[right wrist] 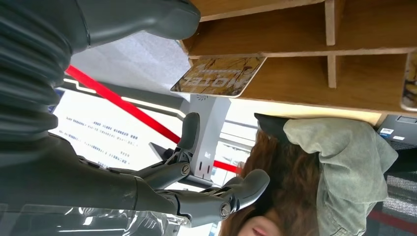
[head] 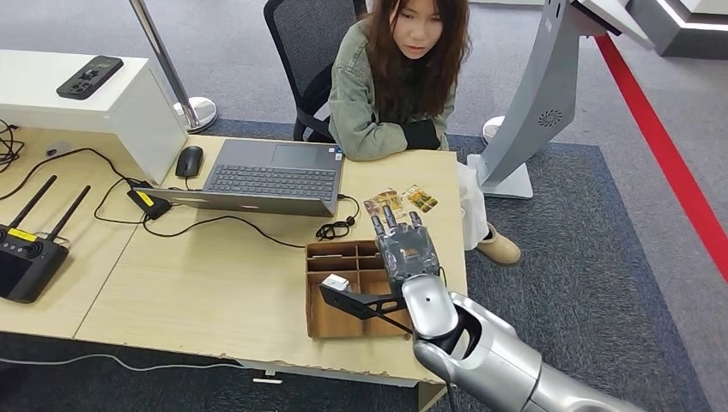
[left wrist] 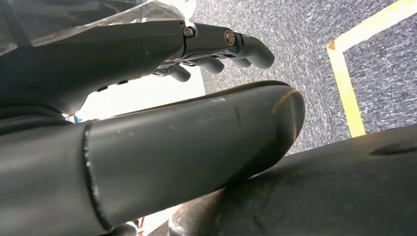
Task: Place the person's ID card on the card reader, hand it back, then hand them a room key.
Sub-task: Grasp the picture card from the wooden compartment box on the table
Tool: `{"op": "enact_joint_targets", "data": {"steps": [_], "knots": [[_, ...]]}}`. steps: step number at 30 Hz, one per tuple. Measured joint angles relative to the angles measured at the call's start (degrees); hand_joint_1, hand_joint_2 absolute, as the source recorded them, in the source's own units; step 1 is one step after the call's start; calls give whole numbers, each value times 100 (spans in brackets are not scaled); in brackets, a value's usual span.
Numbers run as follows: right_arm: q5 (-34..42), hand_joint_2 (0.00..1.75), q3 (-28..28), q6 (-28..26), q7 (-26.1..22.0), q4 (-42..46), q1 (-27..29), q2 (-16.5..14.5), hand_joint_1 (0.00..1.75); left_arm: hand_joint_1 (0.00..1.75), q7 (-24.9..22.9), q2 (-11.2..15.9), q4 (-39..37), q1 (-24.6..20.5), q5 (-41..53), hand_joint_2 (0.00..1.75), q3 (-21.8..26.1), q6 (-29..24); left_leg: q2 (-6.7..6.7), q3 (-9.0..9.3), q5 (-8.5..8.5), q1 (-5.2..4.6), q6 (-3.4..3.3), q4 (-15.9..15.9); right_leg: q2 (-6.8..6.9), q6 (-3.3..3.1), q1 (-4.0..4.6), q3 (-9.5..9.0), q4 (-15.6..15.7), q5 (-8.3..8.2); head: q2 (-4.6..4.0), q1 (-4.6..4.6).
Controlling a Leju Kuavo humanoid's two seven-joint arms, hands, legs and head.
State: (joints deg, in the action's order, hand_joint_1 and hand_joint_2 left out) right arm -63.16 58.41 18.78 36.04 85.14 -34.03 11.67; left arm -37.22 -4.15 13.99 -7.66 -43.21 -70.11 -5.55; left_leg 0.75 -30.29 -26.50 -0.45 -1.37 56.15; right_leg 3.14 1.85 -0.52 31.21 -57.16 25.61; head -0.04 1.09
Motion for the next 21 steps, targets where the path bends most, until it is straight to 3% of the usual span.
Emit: {"op": "enact_joint_targets", "data": {"steps": [21], "knots": [[-9,175,18,-124,0,-318,-78,-169,45,0,2,-2,0,-1,0,0,3,0,0,0,0,1,0,0,0,0,0,0,0,0,0,0]]}}
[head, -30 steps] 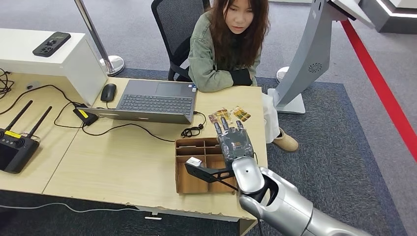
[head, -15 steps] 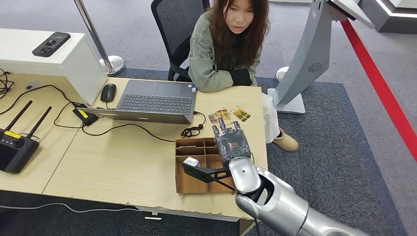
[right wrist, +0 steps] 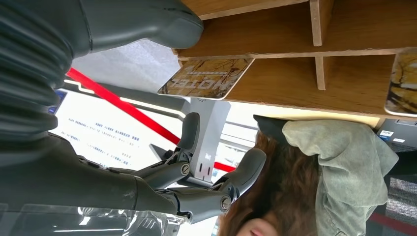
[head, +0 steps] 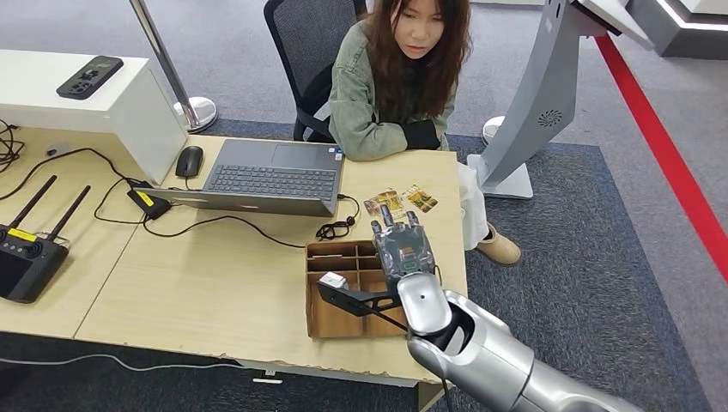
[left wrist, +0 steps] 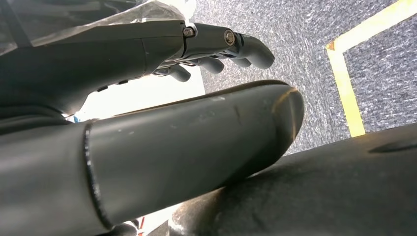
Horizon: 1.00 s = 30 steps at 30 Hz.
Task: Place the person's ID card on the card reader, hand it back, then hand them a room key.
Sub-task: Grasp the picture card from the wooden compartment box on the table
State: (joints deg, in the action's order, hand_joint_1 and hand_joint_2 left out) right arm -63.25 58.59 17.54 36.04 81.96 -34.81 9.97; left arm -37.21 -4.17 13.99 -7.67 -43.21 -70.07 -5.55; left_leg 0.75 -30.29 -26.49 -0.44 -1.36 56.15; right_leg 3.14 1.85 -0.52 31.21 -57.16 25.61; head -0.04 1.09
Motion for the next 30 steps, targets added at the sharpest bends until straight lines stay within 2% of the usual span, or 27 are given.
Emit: {"op": "enact_joint_targets", "data": {"steps": [30], "knots": [[-145,175,-60,24,0,-89,-1,19,44,0,4,0,0,1,-41,0,0,2,1,1,0,0,1,0,0,0,0,1,0,0,0,0]]}}
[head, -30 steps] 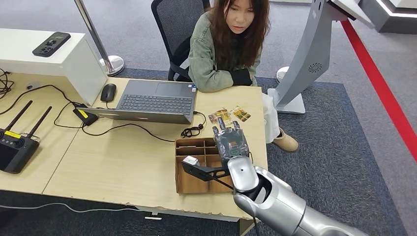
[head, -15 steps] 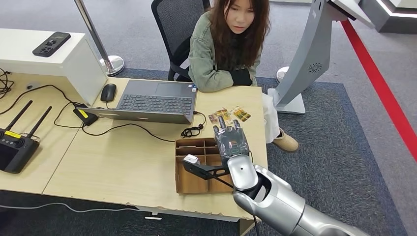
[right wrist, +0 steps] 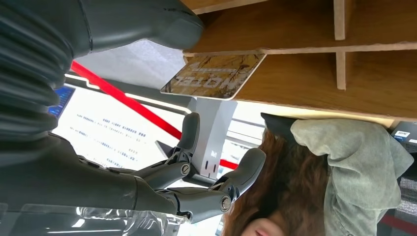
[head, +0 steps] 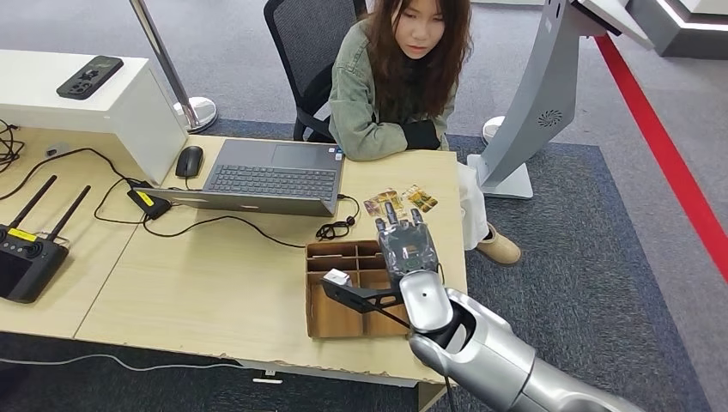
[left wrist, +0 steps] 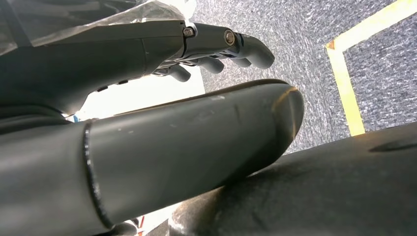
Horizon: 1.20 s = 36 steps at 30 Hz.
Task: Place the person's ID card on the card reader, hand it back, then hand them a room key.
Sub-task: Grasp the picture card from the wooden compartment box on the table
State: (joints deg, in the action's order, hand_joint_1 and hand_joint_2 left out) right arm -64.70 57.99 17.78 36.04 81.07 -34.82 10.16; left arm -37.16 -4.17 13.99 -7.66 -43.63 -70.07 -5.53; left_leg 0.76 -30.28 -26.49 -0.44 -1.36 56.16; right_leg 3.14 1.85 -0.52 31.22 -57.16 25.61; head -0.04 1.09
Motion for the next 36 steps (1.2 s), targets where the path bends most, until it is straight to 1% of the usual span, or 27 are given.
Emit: {"op": "enact_joint_targets", "data": {"steps": [18,36], "knots": [[24,175,-11,15,0,0,69,64,42,0,-35,1,0,-3,-44,0,0,-2,0,1,0,0,0,0,0,0,0,-1,0,0,0,0],[-46,175,-193,17,0,-2,118,77,51,0,-37,2,0,-3,-59,0,2,-5,0,1,0,0,1,0,0,0,0,-1,0,0,0,0]]}}
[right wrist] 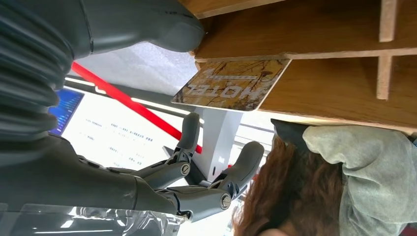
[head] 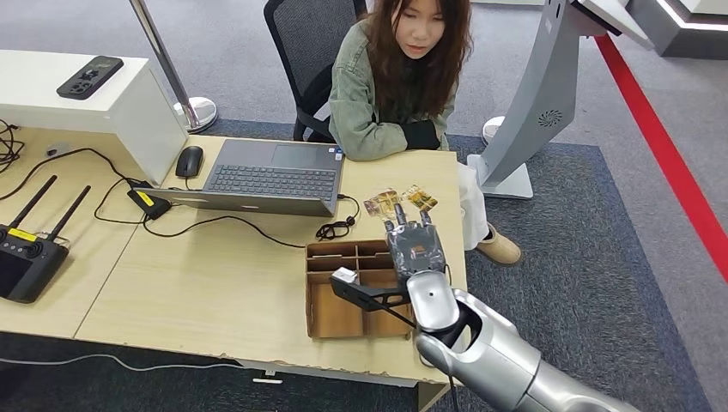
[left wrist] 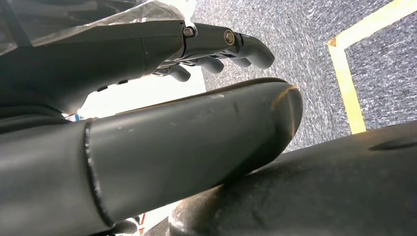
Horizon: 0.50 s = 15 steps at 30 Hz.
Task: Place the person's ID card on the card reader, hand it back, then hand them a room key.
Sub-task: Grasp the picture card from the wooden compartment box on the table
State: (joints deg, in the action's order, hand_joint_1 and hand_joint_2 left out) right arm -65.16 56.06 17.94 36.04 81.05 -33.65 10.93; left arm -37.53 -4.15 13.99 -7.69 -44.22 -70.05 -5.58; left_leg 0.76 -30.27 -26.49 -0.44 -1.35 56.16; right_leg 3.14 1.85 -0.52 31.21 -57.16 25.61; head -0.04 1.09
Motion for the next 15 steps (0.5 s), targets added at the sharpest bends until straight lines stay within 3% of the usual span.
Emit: {"op": "enact_joint_targets", "data": {"steps": [15], "knots": [[82,175,-50,-1,0,2,6,1,49,0,0,0,0,0,0,0,0,0,0,0,1,0,2,0,0,0,0,0,0,0,0,0]]}}
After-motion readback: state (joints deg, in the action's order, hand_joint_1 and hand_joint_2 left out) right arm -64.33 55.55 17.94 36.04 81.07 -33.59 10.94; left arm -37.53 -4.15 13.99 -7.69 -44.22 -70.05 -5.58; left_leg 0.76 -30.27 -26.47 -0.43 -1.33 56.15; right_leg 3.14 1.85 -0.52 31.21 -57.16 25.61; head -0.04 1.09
